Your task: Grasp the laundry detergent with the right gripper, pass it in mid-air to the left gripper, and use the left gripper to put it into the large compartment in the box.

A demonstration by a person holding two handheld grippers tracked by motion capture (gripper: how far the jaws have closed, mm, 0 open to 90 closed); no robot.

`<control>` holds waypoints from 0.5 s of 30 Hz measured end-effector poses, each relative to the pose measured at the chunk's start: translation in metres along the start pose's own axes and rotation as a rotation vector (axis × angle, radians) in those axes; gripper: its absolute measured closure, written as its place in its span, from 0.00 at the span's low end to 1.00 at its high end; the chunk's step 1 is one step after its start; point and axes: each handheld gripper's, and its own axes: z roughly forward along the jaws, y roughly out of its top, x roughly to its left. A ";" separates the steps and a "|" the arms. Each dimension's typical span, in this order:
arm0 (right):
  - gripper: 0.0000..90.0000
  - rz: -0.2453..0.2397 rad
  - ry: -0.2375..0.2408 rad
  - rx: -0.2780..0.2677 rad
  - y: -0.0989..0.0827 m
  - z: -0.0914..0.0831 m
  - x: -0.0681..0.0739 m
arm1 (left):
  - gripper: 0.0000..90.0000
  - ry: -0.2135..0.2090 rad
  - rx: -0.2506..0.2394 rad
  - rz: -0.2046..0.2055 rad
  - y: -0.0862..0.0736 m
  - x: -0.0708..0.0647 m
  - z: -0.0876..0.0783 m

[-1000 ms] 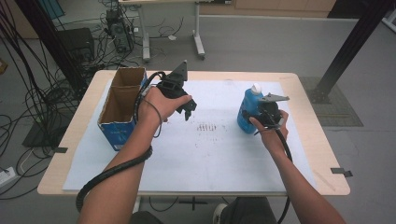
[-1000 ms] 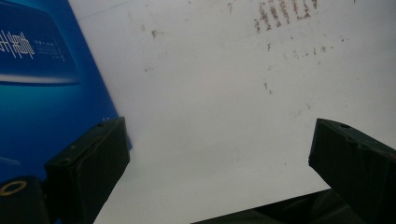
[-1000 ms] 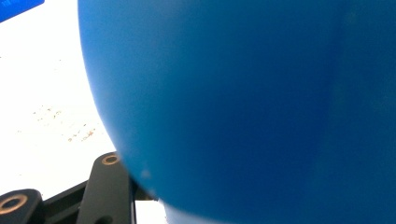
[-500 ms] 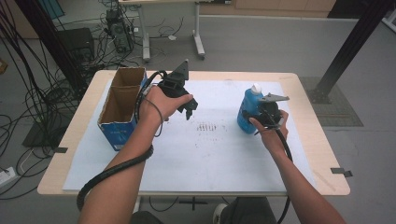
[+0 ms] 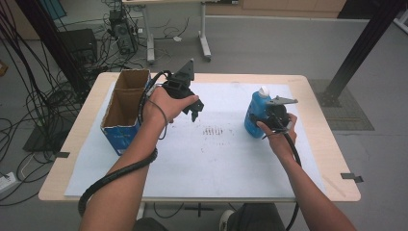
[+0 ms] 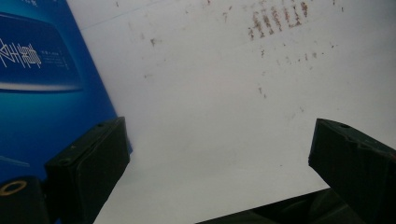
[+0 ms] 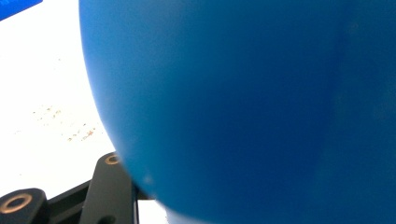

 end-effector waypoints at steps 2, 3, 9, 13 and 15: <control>0.49 0.001 0.001 0.000 0.000 0.000 0.000 | 0.06 -0.002 -0.002 0.001 0.000 0.000 -0.001; 0.49 0.000 0.001 0.001 0.000 0.000 0.000 | 0.06 -0.004 -0.004 0.003 -0.001 0.001 -0.002; 0.49 0.002 0.004 0.006 0.001 0.000 0.000 | 0.06 -0.034 -0.021 0.018 -0.003 0.003 -0.007; 0.49 0.004 0.014 0.020 0.003 0.000 -0.002 | 0.06 -0.033 -0.037 0.033 -0.004 0.006 -0.015; 0.49 0.012 0.024 0.034 0.005 -0.001 -0.004 | 0.06 -0.036 -0.043 0.040 -0.005 0.006 -0.016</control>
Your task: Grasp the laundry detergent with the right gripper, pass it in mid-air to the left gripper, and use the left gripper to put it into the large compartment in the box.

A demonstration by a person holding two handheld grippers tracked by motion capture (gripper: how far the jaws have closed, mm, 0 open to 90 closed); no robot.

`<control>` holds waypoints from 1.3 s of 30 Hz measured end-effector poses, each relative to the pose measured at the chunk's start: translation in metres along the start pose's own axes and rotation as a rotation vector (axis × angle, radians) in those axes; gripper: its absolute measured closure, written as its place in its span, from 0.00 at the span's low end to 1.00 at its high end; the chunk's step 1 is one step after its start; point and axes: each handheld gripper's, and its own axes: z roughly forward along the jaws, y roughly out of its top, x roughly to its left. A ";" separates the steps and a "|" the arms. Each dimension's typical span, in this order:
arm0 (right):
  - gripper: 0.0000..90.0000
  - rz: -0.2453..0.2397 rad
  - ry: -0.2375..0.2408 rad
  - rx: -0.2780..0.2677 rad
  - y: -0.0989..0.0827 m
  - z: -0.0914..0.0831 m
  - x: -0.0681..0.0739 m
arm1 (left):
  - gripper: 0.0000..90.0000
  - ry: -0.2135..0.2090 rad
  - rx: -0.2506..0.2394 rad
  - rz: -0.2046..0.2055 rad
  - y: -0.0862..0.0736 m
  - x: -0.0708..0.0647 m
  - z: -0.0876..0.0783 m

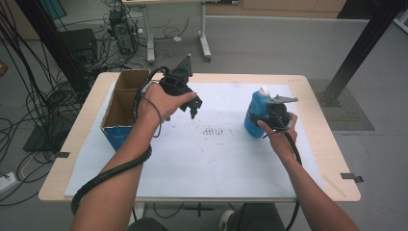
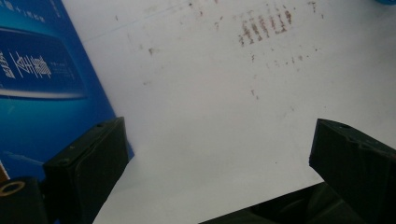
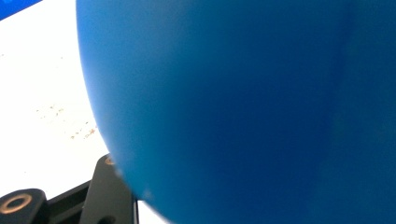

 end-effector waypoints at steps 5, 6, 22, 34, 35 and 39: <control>0.49 0.005 0.042 0.040 0.008 -0.002 -0.005 | 0.06 -0.009 -0.008 0.052 0.001 0.000 -0.012; 0.49 -0.001 0.047 0.045 0.010 -0.003 -0.006 | 0.06 -0.008 -0.011 0.060 0.001 0.000 -0.015; 0.49 -0.088 0.236 0.086 0.073 -0.012 0.005 | 0.06 0.051 -0.027 0.315 0.002 0.006 -0.064; 0.48 -0.266 0.517 0.076 0.119 -0.003 0.052 | 0.06 0.040 -0.105 0.561 -0.008 0.013 -0.105; 0.48 -0.280 0.533 0.073 0.121 -0.002 0.056 | 0.06 0.040 -0.105 0.561 -0.008 0.013 -0.105; 0.48 -0.328 0.574 0.077 0.128 0.000 0.068 | 0.06 0.048 -0.090 0.627 -0.009 0.009 -0.114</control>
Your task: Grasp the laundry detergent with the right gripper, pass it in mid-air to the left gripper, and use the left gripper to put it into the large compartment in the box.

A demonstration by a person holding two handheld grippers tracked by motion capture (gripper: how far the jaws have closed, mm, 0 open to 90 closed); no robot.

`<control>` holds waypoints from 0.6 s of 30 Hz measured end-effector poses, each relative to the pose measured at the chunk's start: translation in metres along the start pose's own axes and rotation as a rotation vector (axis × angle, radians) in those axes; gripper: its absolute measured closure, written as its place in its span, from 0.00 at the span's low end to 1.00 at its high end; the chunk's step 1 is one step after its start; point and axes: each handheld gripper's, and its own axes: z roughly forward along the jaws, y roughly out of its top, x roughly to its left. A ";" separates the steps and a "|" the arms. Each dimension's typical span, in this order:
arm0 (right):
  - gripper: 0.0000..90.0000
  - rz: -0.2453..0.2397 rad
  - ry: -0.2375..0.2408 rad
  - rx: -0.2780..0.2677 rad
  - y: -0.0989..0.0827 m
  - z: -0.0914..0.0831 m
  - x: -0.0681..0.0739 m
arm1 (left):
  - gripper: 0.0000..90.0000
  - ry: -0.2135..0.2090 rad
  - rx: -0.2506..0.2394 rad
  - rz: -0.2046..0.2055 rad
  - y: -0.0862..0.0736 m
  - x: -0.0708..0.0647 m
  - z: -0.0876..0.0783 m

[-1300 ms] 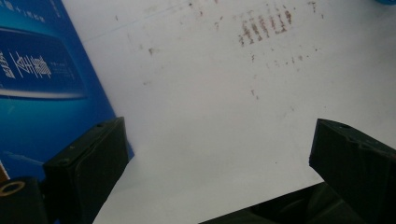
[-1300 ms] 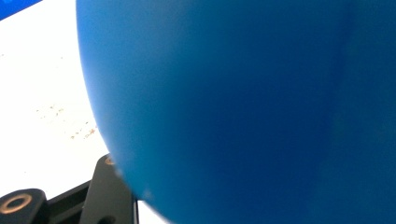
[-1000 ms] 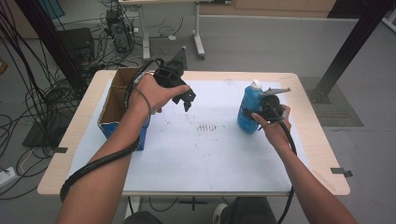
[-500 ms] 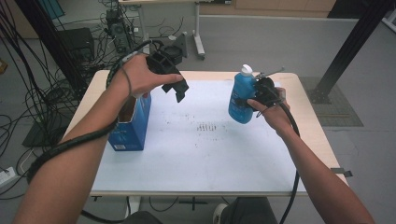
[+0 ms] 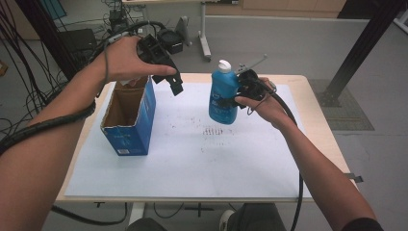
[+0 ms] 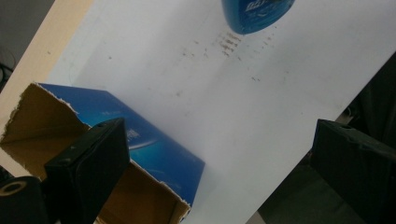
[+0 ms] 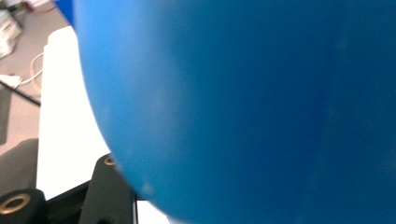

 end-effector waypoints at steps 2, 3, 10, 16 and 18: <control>0.48 -0.043 0.031 0.003 0.008 0.007 0.006 | 0.06 -0.001 0.016 0.037 0.002 -0.001 -0.004; 0.48 -0.043 0.031 0.003 0.008 0.007 0.006 | 0.06 -0.001 0.016 0.037 0.002 -0.001 -0.004; 0.48 -0.141 0.105 0.027 0.025 0.028 0.025 | 0.06 -0.005 0.021 0.088 0.010 0.000 -0.007; 0.48 -0.178 0.150 0.021 0.033 0.043 0.036 | 0.06 0.002 0.041 0.123 0.015 -0.002 -0.008; 0.48 -0.195 0.164 0.020 0.035 0.047 0.039 | 0.06 0.002 0.047 0.129 0.016 -0.002 -0.009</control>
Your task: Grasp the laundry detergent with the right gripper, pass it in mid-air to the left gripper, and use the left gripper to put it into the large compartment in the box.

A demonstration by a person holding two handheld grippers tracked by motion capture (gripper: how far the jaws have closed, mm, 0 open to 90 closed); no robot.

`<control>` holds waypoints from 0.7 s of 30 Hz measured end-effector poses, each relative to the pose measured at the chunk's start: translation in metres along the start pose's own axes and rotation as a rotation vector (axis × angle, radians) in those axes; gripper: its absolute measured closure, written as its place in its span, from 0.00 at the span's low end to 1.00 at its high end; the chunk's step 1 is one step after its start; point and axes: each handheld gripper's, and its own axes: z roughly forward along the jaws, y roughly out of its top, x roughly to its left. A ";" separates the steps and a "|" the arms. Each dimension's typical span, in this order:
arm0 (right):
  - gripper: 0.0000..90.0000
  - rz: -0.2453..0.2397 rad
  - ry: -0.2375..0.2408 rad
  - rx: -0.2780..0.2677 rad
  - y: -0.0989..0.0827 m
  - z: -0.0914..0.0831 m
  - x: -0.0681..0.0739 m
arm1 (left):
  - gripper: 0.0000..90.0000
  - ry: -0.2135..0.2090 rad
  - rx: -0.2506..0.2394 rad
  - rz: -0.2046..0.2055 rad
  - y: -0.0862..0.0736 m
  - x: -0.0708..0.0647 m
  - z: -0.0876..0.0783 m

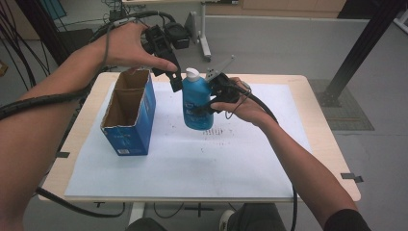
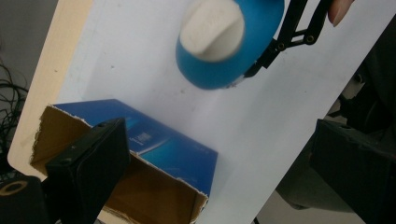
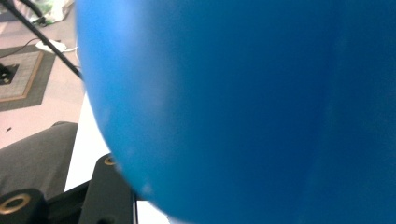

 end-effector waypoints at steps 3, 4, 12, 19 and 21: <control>0.48 -0.030 0.035 -0.010 0.002 0.006 0.003 | 0.06 -0.013 0.003 0.013 0.001 -0.001 0.001; 0.48 -0.030 0.035 -0.010 0.002 0.006 0.003 | 0.06 -0.013 0.003 0.013 0.001 -0.001 0.001; 0.48 -0.100 0.102 -0.038 0.011 0.015 0.014 | 0.06 -0.041 0.019 0.041 0.002 -0.004 0.006; 0.48 -0.138 0.113 -0.056 0.018 0.012 0.021 | 0.06 -0.054 0.028 0.071 0.005 -0.010 0.009; 0.48 -0.149 0.114 -0.058 0.020 0.010 0.023 | 0.06 -0.057 0.028 0.072 0.005 -0.011 0.009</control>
